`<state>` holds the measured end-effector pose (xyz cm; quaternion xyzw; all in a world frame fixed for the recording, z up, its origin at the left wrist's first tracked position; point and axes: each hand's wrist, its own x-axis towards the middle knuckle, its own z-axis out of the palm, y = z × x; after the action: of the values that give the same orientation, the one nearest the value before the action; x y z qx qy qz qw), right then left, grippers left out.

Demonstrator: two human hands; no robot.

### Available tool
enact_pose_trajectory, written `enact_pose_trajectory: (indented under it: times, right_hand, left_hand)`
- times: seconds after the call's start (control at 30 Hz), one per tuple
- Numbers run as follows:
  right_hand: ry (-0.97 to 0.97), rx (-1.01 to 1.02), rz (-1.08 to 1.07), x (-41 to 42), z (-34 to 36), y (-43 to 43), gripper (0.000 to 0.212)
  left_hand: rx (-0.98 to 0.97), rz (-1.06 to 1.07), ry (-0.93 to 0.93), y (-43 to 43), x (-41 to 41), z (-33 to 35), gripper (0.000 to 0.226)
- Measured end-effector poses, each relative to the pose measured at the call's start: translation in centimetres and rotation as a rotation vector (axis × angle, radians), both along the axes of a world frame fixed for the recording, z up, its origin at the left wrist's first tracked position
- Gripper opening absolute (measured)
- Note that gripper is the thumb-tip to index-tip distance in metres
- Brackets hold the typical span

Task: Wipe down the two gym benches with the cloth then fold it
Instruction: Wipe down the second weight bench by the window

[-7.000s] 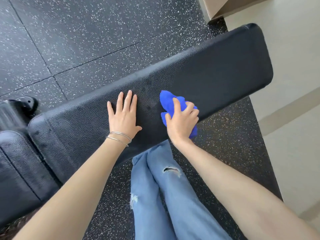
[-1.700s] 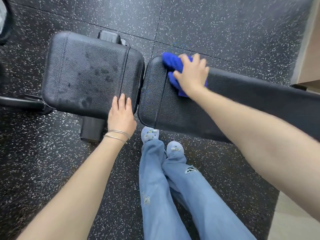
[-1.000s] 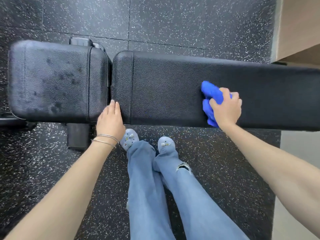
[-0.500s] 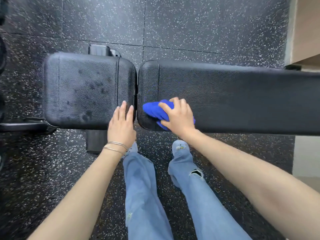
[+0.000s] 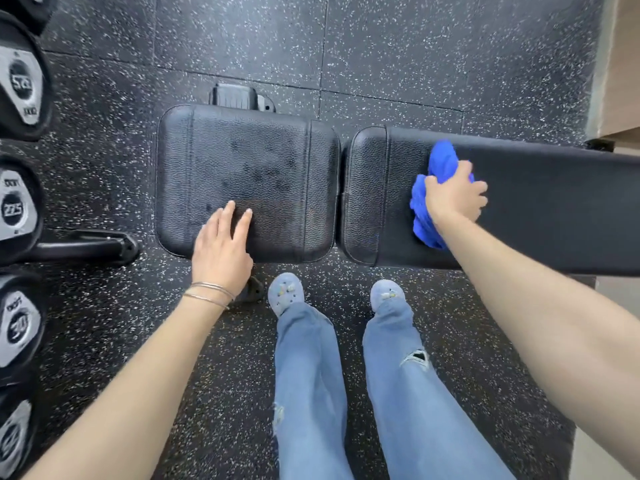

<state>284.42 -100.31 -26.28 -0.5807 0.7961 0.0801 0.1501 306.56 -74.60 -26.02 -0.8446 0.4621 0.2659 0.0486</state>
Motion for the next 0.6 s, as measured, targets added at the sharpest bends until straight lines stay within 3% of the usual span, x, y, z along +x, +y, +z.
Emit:
enact_pose_trajectory:
  times: [0.37,0.47,0.6]
  right_hand:
    - [-0.071,-0.095,0.613,13.4,-0.6,8.5,0.050]
    - [-0.065,-0.047,0.727,12.8,-0.1,12.1,0.051]
    - [-0.124,-0.039,1.129,8.1,0.6,17.4,0.059]
  left_hand:
    - [-0.092,-0.024,0.007,0.6,5.5,0.3,0.073]
    - [-0.038,-0.020,0.031,0.2,6.6,0.2,0.085]
    - [-0.011,-0.007,0.051,-0.5,6.8,0.0,0.095]
